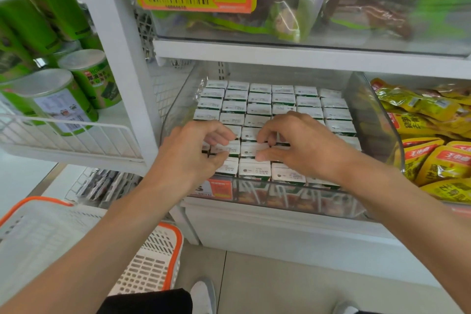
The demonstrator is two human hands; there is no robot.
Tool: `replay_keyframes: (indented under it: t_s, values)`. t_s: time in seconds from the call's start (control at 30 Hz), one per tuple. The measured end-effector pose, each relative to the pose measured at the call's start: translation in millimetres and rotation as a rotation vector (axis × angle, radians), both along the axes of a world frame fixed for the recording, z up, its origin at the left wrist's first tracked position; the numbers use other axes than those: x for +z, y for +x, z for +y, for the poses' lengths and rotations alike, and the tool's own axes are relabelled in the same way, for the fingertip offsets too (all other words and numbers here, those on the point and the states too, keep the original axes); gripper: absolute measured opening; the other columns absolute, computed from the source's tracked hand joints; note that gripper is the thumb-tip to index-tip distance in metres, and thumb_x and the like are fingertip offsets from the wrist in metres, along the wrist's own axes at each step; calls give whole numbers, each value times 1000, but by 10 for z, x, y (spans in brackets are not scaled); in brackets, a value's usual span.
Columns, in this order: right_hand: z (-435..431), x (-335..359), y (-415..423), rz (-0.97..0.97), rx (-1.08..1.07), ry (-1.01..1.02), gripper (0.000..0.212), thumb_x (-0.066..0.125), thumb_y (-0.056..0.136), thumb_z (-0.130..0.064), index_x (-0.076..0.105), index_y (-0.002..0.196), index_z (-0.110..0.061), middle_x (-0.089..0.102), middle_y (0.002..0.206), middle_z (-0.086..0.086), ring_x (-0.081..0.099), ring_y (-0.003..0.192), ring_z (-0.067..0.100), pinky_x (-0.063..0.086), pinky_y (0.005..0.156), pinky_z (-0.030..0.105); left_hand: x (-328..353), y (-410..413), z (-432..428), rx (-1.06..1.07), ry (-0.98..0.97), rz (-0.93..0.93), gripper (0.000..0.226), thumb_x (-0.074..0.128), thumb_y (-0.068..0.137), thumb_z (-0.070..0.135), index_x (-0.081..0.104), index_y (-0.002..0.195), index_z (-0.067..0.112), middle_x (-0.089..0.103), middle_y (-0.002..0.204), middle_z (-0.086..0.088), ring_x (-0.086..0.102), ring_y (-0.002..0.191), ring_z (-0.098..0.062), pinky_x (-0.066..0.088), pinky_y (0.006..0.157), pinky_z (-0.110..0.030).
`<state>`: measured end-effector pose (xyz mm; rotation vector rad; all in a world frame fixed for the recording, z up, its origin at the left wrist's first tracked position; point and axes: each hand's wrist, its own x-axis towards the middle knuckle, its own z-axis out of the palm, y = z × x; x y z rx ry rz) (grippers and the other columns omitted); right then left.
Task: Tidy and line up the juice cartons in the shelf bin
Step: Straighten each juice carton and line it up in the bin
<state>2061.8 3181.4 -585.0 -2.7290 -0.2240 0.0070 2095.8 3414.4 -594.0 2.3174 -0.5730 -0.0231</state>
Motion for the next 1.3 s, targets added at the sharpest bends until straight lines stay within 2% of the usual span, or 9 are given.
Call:
replay_keyframes:
  t_s: [0.13,0.33,0.47,0.67,0.77,0.9,1.1,1.2,1.3]
  values:
    - [-1,50,19,46,21,-8,29,74,95,-46,70,117,-27,62,104,-11,54,101,13,39,73,21,10,-9,-1,-3,2,2,30,82,87,17,72,100,42,71,95,23,65,96,8,49,93,-21]
    - [41,109,62,42,55,-149,37,79,91,-44,67,121,-26,62,108,-6,54,106,17,48,88,31,23,-22,-1,-4,-1,4,31,82,88,16,71,100,43,71,96,23,64,96,7,49,93,-19]
    - [26,85,41,47,51,-76,38,80,90,-44,68,123,-28,57,104,-13,52,98,12,38,80,23,41,-27,-12,-1,13,-6,29,81,88,15,74,103,38,72,97,23,65,96,7,50,92,-18]
    - [-30,34,23,79,76,-13,38,71,96,-47,62,129,-28,46,118,-11,48,112,8,39,95,22,63,-47,-44,-2,9,-9,27,80,90,17,74,108,36,71,98,22,65,97,7,53,98,-26]
    - [-69,59,-30,47,79,120,31,68,98,-46,60,122,-29,57,118,-12,56,112,5,45,93,21,77,-52,-58,-40,-31,-8,35,79,91,34,70,124,35,71,110,22,64,107,3,51,105,-33]
    - [-56,149,-121,-193,32,350,23,70,99,-37,65,121,-29,73,109,-17,66,104,-1,50,81,16,128,-107,-107,-167,-90,86,64,72,85,55,55,145,40,65,129,28,55,126,12,42,110,-21]
    - [75,188,-328,-334,-91,752,40,77,91,-34,66,128,-23,75,109,-11,72,100,7,57,91,20,192,-115,-184,-174,-375,196,32,72,95,13,69,125,23,78,114,17,70,110,6,51,96,-10]
    - [67,168,-418,-267,-169,855,51,81,83,-33,64,130,-21,71,117,-2,75,97,9,60,89,22,203,-132,-200,-147,-410,240,29,72,96,19,73,125,25,78,114,18,70,111,4,54,101,-21]
    - [71,96,-497,-189,-219,894,43,81,83,-27,67,122,-16,76,110,5,77,93,14,62,91,29,211,-148,-203,-143,-445,279,29,70,98,26,73,126,29,77,116,17,69,113,2,56,100,-25]
